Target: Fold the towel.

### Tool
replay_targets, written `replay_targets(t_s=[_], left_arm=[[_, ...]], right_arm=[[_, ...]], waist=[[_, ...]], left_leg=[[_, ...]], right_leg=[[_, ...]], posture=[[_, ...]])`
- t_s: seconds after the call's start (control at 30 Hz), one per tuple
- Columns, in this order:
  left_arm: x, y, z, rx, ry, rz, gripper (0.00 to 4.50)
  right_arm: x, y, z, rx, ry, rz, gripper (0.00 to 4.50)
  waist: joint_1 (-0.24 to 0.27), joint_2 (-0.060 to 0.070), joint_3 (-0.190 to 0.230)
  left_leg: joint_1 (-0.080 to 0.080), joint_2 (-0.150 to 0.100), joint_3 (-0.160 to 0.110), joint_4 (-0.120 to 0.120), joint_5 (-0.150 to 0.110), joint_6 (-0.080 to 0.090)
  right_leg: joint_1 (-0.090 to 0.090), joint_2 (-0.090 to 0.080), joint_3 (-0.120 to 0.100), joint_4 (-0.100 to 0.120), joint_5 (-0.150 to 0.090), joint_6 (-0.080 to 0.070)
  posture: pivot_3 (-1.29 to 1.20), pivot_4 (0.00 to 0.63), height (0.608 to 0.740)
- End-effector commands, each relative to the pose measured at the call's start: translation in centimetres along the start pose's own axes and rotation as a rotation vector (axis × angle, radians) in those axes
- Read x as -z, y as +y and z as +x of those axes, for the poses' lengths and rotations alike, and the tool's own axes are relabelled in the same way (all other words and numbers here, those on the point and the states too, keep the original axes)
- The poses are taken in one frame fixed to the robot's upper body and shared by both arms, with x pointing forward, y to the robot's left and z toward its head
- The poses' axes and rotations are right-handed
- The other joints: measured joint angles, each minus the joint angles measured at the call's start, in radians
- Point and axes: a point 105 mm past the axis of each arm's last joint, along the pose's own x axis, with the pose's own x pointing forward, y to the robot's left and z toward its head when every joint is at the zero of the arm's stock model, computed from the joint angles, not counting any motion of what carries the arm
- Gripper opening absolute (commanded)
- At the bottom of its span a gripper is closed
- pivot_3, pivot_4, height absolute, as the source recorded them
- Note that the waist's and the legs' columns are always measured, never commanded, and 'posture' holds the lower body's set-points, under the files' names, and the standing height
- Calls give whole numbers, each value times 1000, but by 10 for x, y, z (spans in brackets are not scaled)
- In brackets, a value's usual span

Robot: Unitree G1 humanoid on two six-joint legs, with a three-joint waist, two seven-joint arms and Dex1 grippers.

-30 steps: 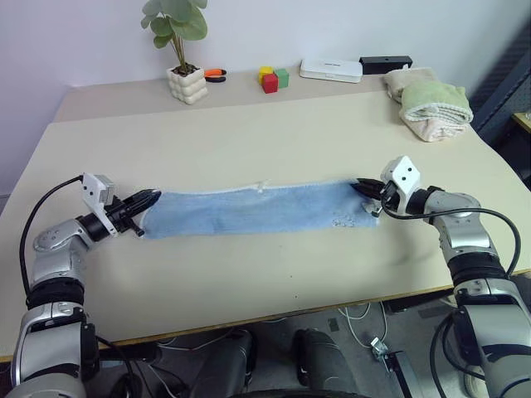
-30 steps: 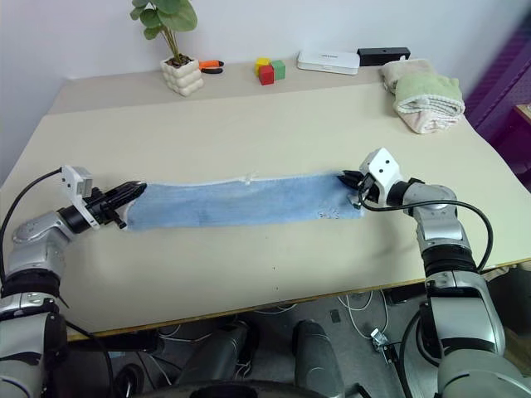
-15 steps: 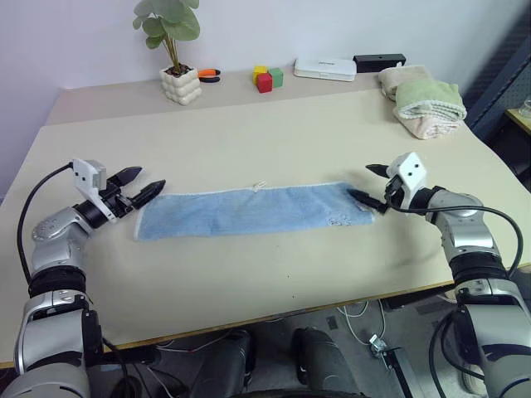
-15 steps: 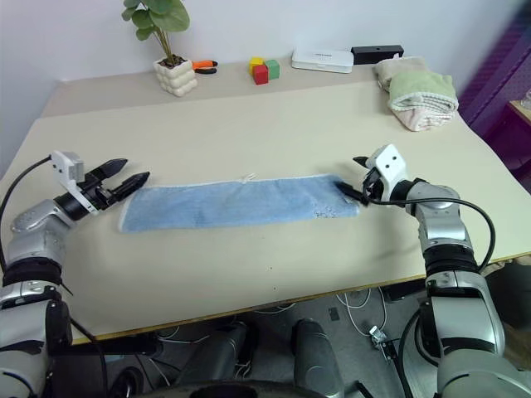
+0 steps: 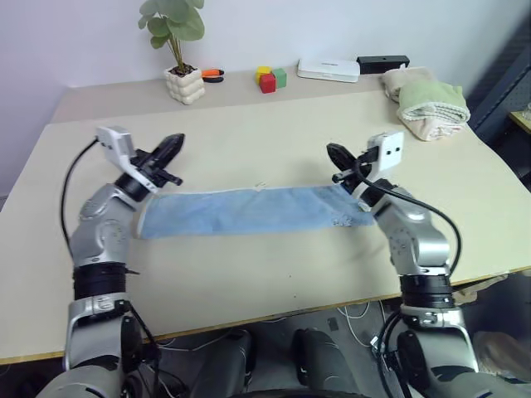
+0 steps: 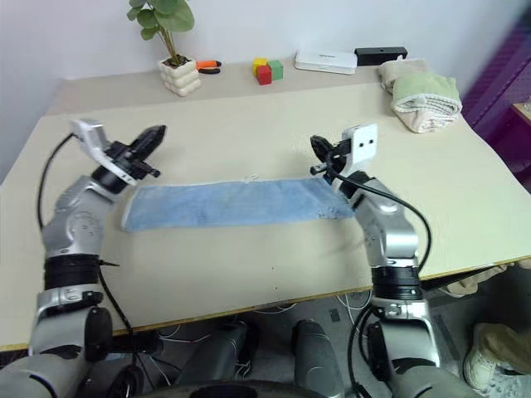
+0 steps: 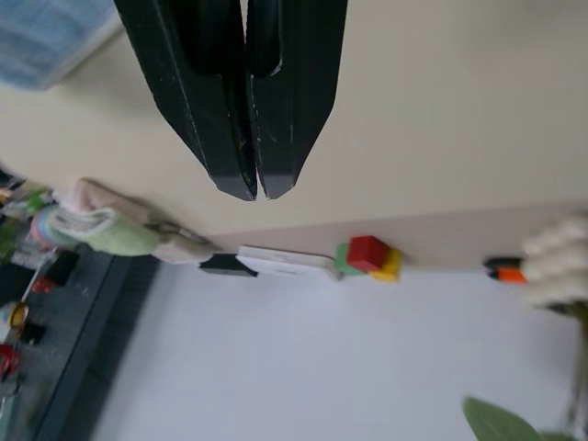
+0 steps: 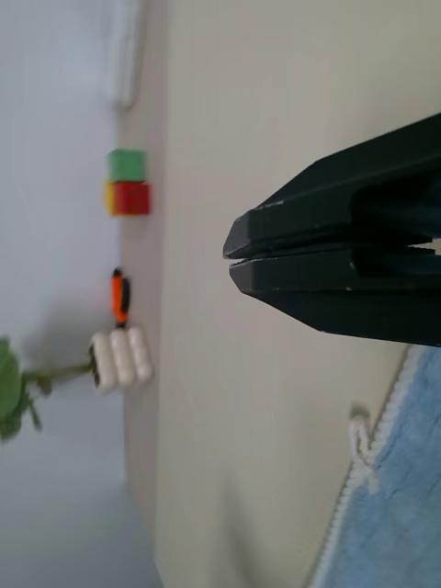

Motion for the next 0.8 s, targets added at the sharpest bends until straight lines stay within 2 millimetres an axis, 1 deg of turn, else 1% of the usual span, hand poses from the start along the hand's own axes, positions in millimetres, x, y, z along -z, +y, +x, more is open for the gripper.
replay_targets(t_s=[0.03, 0.07, 0.13, 0.17, 0.2, 0.23, 0.27, 0.3, 0.33, 0.37, 0.4, 0.43, 0.47, 0.53, 0.63, 0.73, 0.77, 0.8], left_arm=[[23, -14, 7, -45, 10, -72, 64], [38, -13, 5, -69, 43, -93, 64], [58, -12, 1, -91, 91, -96, 64], [68, -4, -4, -138, 114, -119, 64], [81, 10, -11, -215, 166, -103, 64], [88, 22, -19, -276, 190, -73, 64], [89, 30, -24, -313, 200, -75, 64], [89, 40, -31, -343, 219, -41, 64], [87, 46, -36, -357, 226, -23, 64], [83, 51, -39, -361, 220, -6, 64], [77, 63, -46, -395, 224, 12, 64], [70, 67, -49, -394, 215, 2, 64], [64, 70, -51, -386, 203, -31, 64], [57, 73, -54, -365, 186, -55, 64], [58, 72, -59, -319, 219, -45, 64], [53, 66, -59, -265, 223, -18, 852], [51, 64, -58, -254, 220, -10, 1327], [48, 62, -57, -235, 210, -9, 1772]], right_arm=[[14, 12, 2, 54, 31, -13, 14], [21, 10, 1, 79, 41, -19, 14], [31, 3, -2, 121, 45, -11, 14], [42, -5, -6, 153, 59, 4, 14], [56, -16, -14, 198, 102, -8, 14], [67, -28, -22, 245, 128, 6, 14], [71, -35, -27, 270, 132, 42, 14], [71, -42, -31, 285, 134, 30, 14], [70, -45, -33, 290, 130, 21, 14], [69, -48, -35, 292, 133, -3, 14], [70, -57, -39, 307, 151, -21, 14], [71, -63, -42, 315, 165, -41, 14], [71, -70, -45, 320, 178, -65, 14], [67, -81, -49, 347, 175, -54, 14], [59, -86, -51, 320, 159, -55, 14], [45, -88, -52, 302, 124, -2, 798], [43, -89, -52, 303, 118, 15, 1301], [35, -86, -51, 279, 93, 30, 1736]], waist=[[-2, 0, 0], [-2, 0, 0], [-5, 0, 0], [-5, 0, 0], [-4, 0, -1], [-3, 0, -1], [-2, 0, -1], [-2, 0, -1], [-3, 0, -3], [-3, 0, -3], [-3, 0, -3], [-4, 0, -3], [-4, 0, -3], [-3, 0, -3], [4, 0, -3], [5, 0, -3], [4, 0, -3], [2, 0, -3]], left_leg=[[0, 0, 0, 0, 0, 0], [0, 0, 0, 0, 1, -1], [0, 0, 1, 0, 1, -2], [0, 0, 1, 0, 1, -2], [0, 0, 1, 0, 1, -1], [1, 0, 1, -1, 1, -1], [1, 0, 1, -1, 1, -1], [1, 0, 0, -1, 1, -1], [1, 0, 0, 0, 1, -1], [3, 0, 1, 0, 1, -1], [5, 0, 1, 0, 0, -1], [6, 0, 1, -1, 0, -1], [6, 0, 1, -1, 0, -1], [6, 0, 0, -1, 0, 0], [6, 0, -1, -1, 0, 0], [6, 0, 0, 0, 0, 0], [6, 0, 0, 0, 0, 0], [6, 0, 0, -1, 0, 0]], right_leg=[[0, 0, 0, 0, 0, 0], [0, 0, 0, 0, 0, 0], [-1, 1, 1, 0, 0, 0], [-1, 1, 1, 1, 0, 0], [-1, 1, 1, 1, 0, 0], [0, 1, 0, 1, 0, 0], [0, 1, 0, 1, 0, 0], [1, 1, 0, 1, 0, 0], [1, 1, 0, 1, 0, 0], [2, 1, 0, 1, 0, 0], [4, 1, 0, 0, 0, 0], [5, 1, 0, 0, 0, 0], [5, 1, 0, 0, 0, 0], [5, 1, 0, 0, 0, 0], [5, 1, -1, -1, 0, 0], [6, 0, -1, -1, 0, 0], [6, 0, -1, -1, 0, 0], [6, 0, -1, -1, 0, 0]], posture=[[0, 150, 740], [0, 150, 740], [0, 150, 740], [0, 150, 740], [0, 150, 740], [0, 150, 740], [0, 150, 740], [0, 150, 740], [0, 150, 740], [0, 150, 740], [0, 150, 740], [0, 150, 740], [0, 150, 740], [0, 150, 740], [0, 150, 740], [0, 150, 740], [0, 150, 740], [0, 150, 740]])
